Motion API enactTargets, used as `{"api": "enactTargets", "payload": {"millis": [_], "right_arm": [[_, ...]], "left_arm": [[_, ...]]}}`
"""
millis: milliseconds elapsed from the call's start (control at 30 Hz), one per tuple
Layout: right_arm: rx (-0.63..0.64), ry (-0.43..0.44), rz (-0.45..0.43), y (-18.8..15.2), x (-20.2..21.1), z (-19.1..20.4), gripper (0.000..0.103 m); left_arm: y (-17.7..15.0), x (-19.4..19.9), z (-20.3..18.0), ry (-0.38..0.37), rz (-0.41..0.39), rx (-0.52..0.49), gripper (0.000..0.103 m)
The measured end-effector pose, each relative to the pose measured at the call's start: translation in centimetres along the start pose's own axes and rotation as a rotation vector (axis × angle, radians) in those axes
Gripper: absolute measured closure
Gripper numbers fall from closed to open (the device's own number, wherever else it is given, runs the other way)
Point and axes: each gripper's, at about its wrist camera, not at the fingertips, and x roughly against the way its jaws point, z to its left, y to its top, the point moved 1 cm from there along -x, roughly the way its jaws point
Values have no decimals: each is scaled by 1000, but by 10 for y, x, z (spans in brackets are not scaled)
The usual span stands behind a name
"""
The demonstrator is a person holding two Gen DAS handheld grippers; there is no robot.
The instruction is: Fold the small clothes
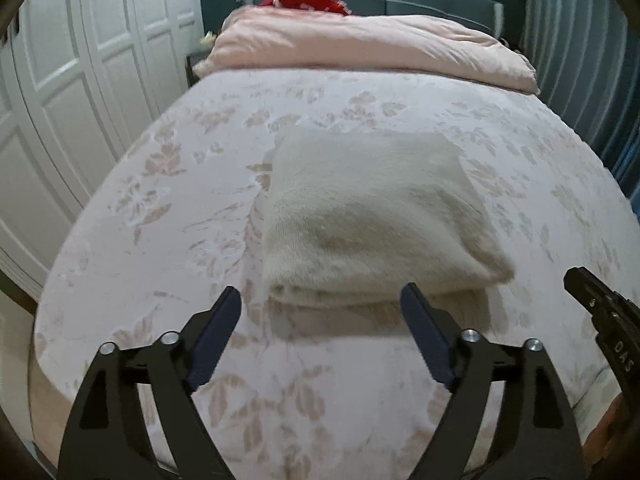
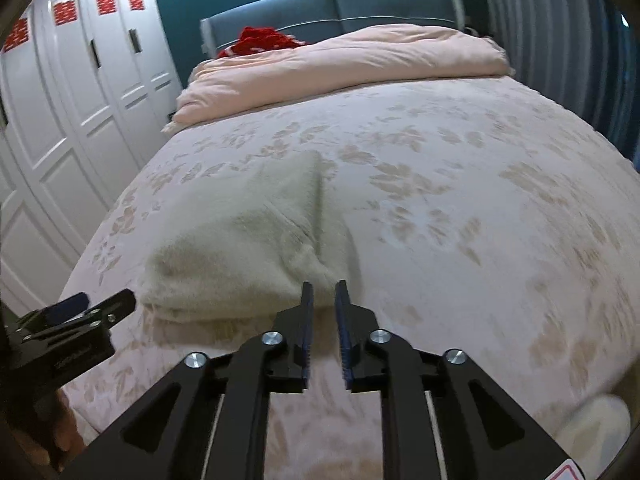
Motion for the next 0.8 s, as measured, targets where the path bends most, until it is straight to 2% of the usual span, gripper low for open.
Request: {"api": "enactTargets", "payload": {"millis": [33, 100, 200, 233, 400, 800], "right_arm": [[-8, -3, 1, -6, 4, -4, 84], [-23, -23, 6, -16, 8, -7, 80], [-31, -53, 16, -34, 17, -10, 57], [-31, -60, 14, -40, 21, -11, 55], [27, -88, 4, -63, 33, -6, 47], [27, -120, 25, -90, 28, -9, 43]], "left_arm": [[-1, 2, -1, 5, -4, -7, 13], [-10, 10, -7, 20, -11, -23, 13], [-26, 15, -13, 42, 7, -42, 10], [-30, 16, -13, 41, 10, -47, 10], [-52, 26, -22, 41, -12, -56, 10], [-83, 18, -22, 79, -2, -38, 10]]}}
